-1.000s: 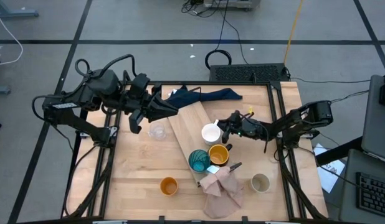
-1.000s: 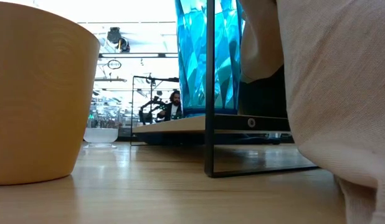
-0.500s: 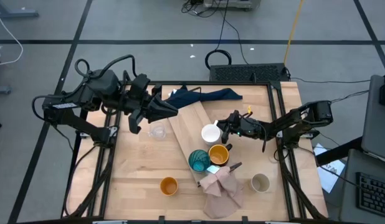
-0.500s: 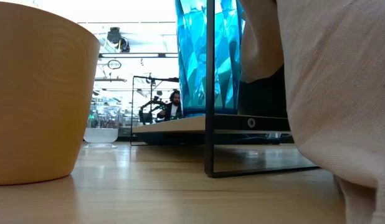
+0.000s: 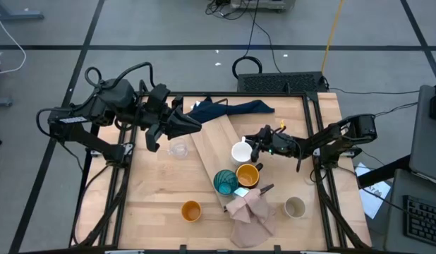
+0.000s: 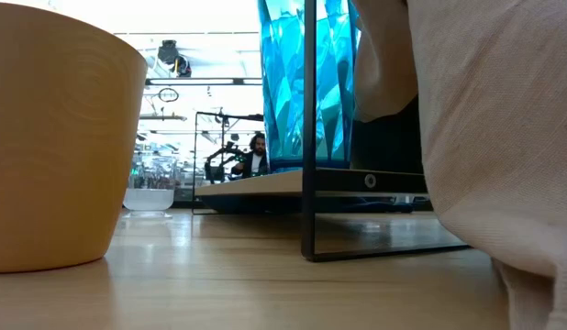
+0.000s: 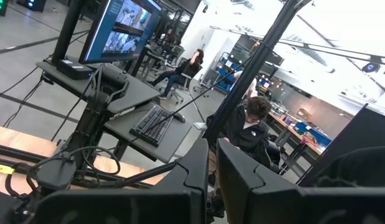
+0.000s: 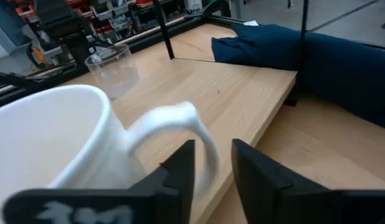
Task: Stack small to large cups/mugs on shelf
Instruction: Put the black mug on the shelf, then put the white mug on the shelf, then put the white cup on the shelf
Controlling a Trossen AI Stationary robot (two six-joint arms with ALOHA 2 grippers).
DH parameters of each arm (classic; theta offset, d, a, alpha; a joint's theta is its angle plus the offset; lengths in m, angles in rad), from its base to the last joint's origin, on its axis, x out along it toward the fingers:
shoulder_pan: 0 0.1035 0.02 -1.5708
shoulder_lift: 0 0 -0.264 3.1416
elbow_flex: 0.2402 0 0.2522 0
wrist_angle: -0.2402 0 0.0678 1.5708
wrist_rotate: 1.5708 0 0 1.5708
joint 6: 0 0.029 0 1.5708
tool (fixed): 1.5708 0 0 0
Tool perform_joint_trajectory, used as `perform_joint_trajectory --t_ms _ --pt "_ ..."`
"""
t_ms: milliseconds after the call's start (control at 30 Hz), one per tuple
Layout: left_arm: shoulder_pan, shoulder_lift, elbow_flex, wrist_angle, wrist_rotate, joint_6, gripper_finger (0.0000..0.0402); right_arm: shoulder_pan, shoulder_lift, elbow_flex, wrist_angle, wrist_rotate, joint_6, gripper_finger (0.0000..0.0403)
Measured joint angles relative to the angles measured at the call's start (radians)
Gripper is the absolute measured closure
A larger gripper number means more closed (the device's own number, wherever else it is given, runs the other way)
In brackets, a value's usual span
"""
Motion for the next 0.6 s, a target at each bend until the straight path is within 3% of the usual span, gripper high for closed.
perform_joint_trajectory --t_ms 233,600 --pt "0.0 0.0 0.0 0.0 0.0 0.003 0.0371 -0.019 0.0 0.0 0.035 0.0 0.012 0.0254" --pt "0.0 0.0 0.0 0.0 0.0 0.002 0.0371 -0.022 0.0 0.0 -0.005 -0.027 0.032 0.025"
